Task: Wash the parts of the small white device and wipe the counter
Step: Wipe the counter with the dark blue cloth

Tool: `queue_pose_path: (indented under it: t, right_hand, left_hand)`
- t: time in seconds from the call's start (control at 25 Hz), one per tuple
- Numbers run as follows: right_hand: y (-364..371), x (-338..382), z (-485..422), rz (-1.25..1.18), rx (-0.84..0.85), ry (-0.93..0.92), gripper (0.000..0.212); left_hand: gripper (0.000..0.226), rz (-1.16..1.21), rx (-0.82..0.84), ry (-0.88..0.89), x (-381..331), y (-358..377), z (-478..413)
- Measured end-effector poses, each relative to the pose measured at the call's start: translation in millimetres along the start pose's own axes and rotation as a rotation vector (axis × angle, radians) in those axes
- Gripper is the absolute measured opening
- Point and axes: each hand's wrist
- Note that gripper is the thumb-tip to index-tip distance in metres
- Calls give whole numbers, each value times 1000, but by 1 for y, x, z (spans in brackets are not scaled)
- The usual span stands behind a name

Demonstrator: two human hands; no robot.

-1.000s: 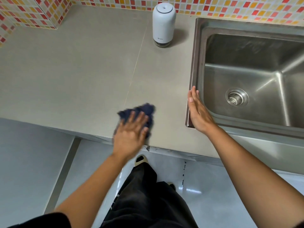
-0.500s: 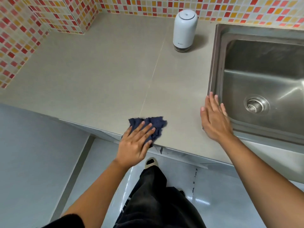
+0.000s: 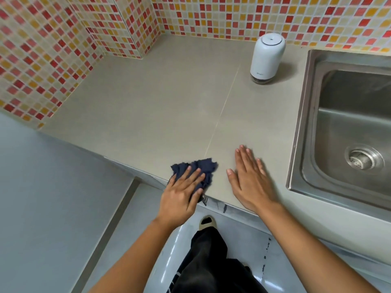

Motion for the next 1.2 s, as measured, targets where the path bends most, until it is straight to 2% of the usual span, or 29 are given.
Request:
queue_pose_path:
  t: [0.04, 0.08, 0.2, 0.28, 0.36, 0.44, 0.48, 0.56, 0.64, 0.68, 0.76, 0.8, 0.84, 0.96, 1.04, 1.12, 1.2]
  right_hand:
    - [1, -1, 0, 18, 15, 4, 78]
    - [2, -1, -1, 43, 23, 8, 79]
    - [3, 2, -5, 71, 4, 17, 81]
    - [5, 7, -8, 72, -23, 17, 80]
    - [12, 12, -11, 117, -56, 8, 73]
    - [15, 14, -14, 143, -51, 15, 68]
    - [16, 15, -14, 139, -42, 22, 66]
    - [17, 13, -15, 146, -47, 21, 66]
    - [18, 10, -13, 144, -54, 1, 66]
    - [19, 8, -12, 133, -57, -7, 67]
    - [20, 6, -12, 114, -57, -15, 69]
    - [20, 6, -13, 114, -57, -9, 69]
    - [21, 7, -14, 128, -62, 9, 69]
    - [20, 10, -13, 144, -41, 38, 69]
    - [18, 12, -12, 138, -16, 41, 69]
    - [14, 14, -13, 127, -13, 58, 69]
    - [13, 15, -15, 133, -9, 58, 69]
  left_hand:
    - [51, -6, 13, 28, 16, -5, -4]
    - [53, -18, -9, -17, 35, -9, -17]
    - [52, -35, -60, -364, 71, -26, -91]
    - [48, -63, -25, -514, 63, -29, -134]
    - [49, -72, 8, -456, 41, -22, -138]
    - [54, -58, 52, -251, 30, -18, -99]
    - [57, -49, 70, -162, 36, -18, -75]
    - [61, -22, 54, -140, 68, -31, -60]
    - [57, -41, -80, -278, 114, -45, -91]
    - [53, -53, -120, -406, 133, -52, -113]
    - [48, -60, -71, -668, 148, -60, -157]
    - [48, -78, -55, -681, 139, -58, -171]
    - [49, -74, -50, -612, 121, -52, -177]
    - [53, -67, 39, -220, 61, -27, -135]
    - [51, -72, 90, -14, 59, -28, -94]
    - [52, -99, 109, 80, 90, -41, -106]
    - [55, -82, 45, -32, 112, -49, -161]
Point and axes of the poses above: each hand's wrist, its own z-axis away from the middle knuckle, its own y-axis out of the palm, x = y × z, and after that the axes turned 15 degrees about -y, right-handed
